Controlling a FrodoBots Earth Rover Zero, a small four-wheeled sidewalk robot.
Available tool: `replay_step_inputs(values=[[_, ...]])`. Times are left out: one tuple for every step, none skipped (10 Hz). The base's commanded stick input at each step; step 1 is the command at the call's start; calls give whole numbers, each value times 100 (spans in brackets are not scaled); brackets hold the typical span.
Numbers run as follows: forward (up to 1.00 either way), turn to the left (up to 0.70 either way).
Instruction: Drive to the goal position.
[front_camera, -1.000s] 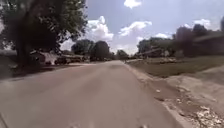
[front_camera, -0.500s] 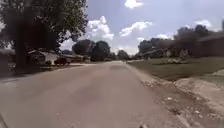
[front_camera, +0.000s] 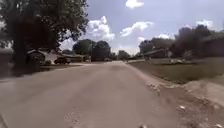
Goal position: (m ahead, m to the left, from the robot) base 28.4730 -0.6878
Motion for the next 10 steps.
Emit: replay_step_inputs(values=[[70, 0], [70, 0], [70, -10], [70, -25], [70, -20], [70, 0], [70, 0], [70, 0], [70, 0], [70, -19]])
